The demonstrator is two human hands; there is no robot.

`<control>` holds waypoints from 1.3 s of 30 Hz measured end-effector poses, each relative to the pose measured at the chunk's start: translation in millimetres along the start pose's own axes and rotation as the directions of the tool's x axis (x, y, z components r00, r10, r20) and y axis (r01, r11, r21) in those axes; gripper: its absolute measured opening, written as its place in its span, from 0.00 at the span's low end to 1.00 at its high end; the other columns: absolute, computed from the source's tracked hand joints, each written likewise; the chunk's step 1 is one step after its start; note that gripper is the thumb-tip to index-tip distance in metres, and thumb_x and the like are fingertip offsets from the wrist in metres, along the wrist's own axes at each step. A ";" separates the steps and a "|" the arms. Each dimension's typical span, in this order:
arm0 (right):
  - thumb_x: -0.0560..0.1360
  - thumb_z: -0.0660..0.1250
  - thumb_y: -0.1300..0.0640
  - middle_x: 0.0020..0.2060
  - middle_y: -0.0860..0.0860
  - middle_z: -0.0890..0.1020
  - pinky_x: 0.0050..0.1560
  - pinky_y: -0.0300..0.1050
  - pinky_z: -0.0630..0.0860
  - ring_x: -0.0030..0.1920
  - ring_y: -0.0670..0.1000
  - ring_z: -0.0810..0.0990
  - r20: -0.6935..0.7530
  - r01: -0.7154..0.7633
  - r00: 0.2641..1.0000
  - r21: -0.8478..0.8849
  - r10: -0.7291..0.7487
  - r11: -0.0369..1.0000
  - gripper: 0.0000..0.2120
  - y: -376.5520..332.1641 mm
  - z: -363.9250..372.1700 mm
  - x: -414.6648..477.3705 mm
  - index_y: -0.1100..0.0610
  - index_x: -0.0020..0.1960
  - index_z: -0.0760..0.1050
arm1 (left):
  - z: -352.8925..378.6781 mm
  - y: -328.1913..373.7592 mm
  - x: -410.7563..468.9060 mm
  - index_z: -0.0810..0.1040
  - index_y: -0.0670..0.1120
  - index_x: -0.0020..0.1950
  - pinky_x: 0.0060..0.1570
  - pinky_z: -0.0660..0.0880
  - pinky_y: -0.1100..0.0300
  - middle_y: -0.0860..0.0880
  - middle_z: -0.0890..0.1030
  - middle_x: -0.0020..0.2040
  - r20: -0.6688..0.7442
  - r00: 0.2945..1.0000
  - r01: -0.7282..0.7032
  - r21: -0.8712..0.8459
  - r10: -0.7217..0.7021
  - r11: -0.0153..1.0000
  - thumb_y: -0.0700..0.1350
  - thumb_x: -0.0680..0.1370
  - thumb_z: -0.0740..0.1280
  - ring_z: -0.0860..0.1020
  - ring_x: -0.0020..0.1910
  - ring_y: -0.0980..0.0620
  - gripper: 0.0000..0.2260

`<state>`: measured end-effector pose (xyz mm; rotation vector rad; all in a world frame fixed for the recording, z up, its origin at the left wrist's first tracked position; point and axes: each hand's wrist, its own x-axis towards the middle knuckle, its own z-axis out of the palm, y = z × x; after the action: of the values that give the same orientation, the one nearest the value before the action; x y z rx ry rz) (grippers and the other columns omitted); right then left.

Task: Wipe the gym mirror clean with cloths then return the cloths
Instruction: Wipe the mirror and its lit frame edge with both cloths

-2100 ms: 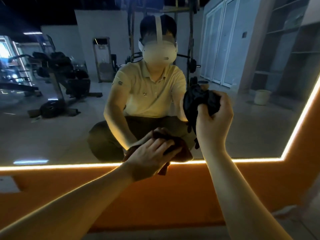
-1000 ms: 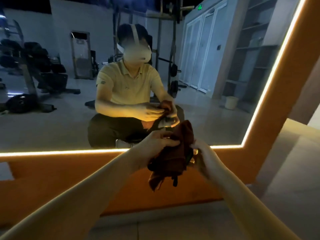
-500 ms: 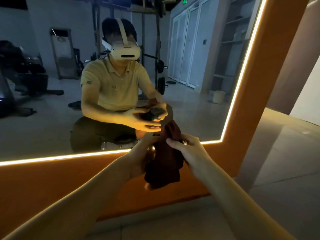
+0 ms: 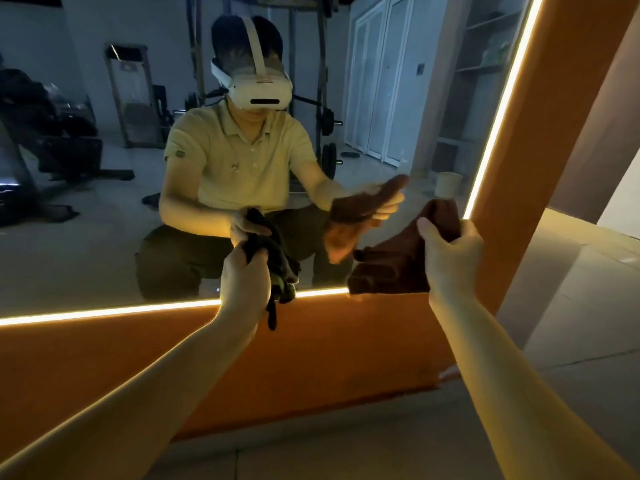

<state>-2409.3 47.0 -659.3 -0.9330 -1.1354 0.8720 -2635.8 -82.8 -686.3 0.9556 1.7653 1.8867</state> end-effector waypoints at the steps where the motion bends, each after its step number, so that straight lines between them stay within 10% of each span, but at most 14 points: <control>1: 0.79 0.73 0.53 0.46 0.47 0.84 0.49 0.42 0.82 0.46 0.43 0.86 -0.061 0.044 0.997 -0.065 -0.048 0.997 0.07 3.9 5.3 6.9 0.48 0.52 0.76 | -6.6 0.6 1.7 0.78 0.49 0.54 0.47 0.74 0.52 0.42 0.82 0.50 -0.043 0.998 -0.046 -0.010 0.046 0.999 0.43 0.86 0.59 0.78 0.46 0.48 0.08; 6: 0.83 0.68 0.58 0.51 0.50 0.82 0.63 0.49 0.78 0.53 0.48 0.81 -0.136 0.138 0.976 -0.235 -0.173 0.962 0.09 22.9 62.7 3.6 0.60 0.61 0.76 | -50.7 1.2 19.3 0.74 0.46 0.45 0.38 0.71 0.57 0.49 0.74 0.35 -0.200 0.954 -0.224 0.023 0.224 0.974 0.41 0.84 0.59 0.72 0.32 0.56 0.09; 10: 0.83 0.66 0.62 0.52 0.55 0.82 0.59 0.26 0.69 0.53 0.48 0.80 -0.029 0.353 0.929 -0.223 -0.368 0.909 0.08 30.8 117.0 -42.3 0.64 0.60 0.76 | -86.8 -2.1 31.1 0.72 0.49 0.40 0.27 0.68 0.70 0.55 0.72 0.28 -0.252 0.920 -0.277 0.124 0.301 0.953 0.42 0.83 0.59 0.69 0.27 0.60 0.12; 14: 0.80 0.66 0.58 0.57 0.58 0.83 0.61 0.46 0.78 0.56 0.53 0.83 0.176 0.551 0.834 -0.189 -0.523 0.813 0.14 35.5 157.1 -82.3 0.64 0.62 0.77 | -109.6 1.4 35.0 0.73 0.45 0.41 0.28 0.69 0.66 0.54 0.71 0.29 -0.270 0.886 -0.341 0.170 0.377 0.925 0.45 0.81 0.60 0.69 0.28 0.56 0.10; 20: 0.82 0.65 0.44 0.56 0.54 0.79 0.42 0.41 0.81 0.49 0.50 0.81 0.736 0.881 0.350 -0.048 -0.580 0.470 0.20 66.4 186.4 -140.6 0.58 0.65 0.76 | -108.0 -1.8 32.4 0.74 0.45 0.43 0.31 0.71 0.59 0.46 0.73 0.34 -0.273 0.856 -0.377 0.253 0.440 0.891 0.45 0.82 0.60 0.71 0.33 0.50 0.09; 23: 0.80 0.67 0.52 0.53 0.56 0.78 0.38 0.45 0.80 0.47 0.52 0.80 0.709 0.976 0.210 -0.108 -0.673 0.192 0.15 71.1 173.4 -113.1 0.57 0.64 0.77 | -105.9 -7.0 30.0 0.75 0.49 0.45 0.32 0.75 0.47 0.46 0.77 0.37 -0.177 0.848 -0.428 0.329 0.500 0.842 0.45 0.81 0.59 0.75 0.34 0.45 0.07; 26: 0.78 0.73 0.55 0.52 0.59 0.78 0.46 0.53 0.77 0.50 0.57 0.78 0.552 0.946 0.267 -0.307 -0.790 0.105 0.15 62.3 144.7 -59.8 0.54 0.62 0.75 | -107.3 -8.6 31.4 0.75 0.43 0.51 0.35 0.77 0.37 0.43 0.78 0.41 -0.107 0.805 -0.488 0.441 0.584 0.754 0.44 0.83 0.58 0.76 0.36 0.40 0.08; 29: 0.82 0.68 0.47 0.59 0.63 0.76 0.56 0.56 0.72 0.58 0.59 0.73 0.355 0.823 0.461 -0.514 -0.813 0.242 0.15 40.4 128.0 -19.6 0.52 0.65 0.70 | -108.4 -6.4 27.7 0.74 0.41 0.54 0.36 0.76 0.36 0.43 0.78 0.42 -0.062 0.788 -0.531 0.433 0.612 0.728 0.45 0.85 0.57 0.77 0.37 0.40 0.10; 33: 0.85 0.64 0.51 0.61 0.62 0.76 0.53 0.49 0.75 0.58 0.57 0.77 0.100 0.716 0.605 -0.502 -0.790 0.484 0.09 17.2 156.9 -30.5 0.53 0.63 0.72 | -111.6 1.5 26.0 0.73 0.48 0.49 0.42 0.76 0.60 0.45 0.77 0.46 -0.112 0.813 -0.508 0.345 0.572 0.789 0.50 0.85 0.56 0.76 0.41 0.52 0.10; 36: 0.83 0.69 0.56 0.56 0.57 0.78 0.42 0.38 0.71 0.48 0.49 0.77 0.209 0.794 0.571 -0.386 -0.794 0.470 0.07 33.1 187.5 -78.4 0.55 0.60 0.77 | -113.3 3.1 26.3 0.73 0.49 0.49 0.35 0.72 0.68 0.50 0.77 0.42 -0.159 0.819 -0.497 0.280 0.551 0.821 0.54 0.86 0.57 0.74 0.37 0.54 0.11; 39: 0.78 0.76 0.56 0.50 0.53 0.81 0.35 0.37 0.73 0.40 0.47 0.79 0.473 0.917 0.387 -0.291 -0.792 0.274 0.07 69.9 193.9 -122.0 0.55 0.55 0.82 | -112.8 -0.7 27.7 0.74 0.53 0.51 0.33 0.77 0.65 0.51 0.80 0.41 -0.158 0.844 -0.449 0.315 0.513 0.836 0.57 0.84 0.64 0.80 0.37 0.53 0.10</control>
<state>-2629.4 -9.4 -734.8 -0.4307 -1.8815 -0.3198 -2734.0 -144.3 -678.4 1.4471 2.1096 2.1736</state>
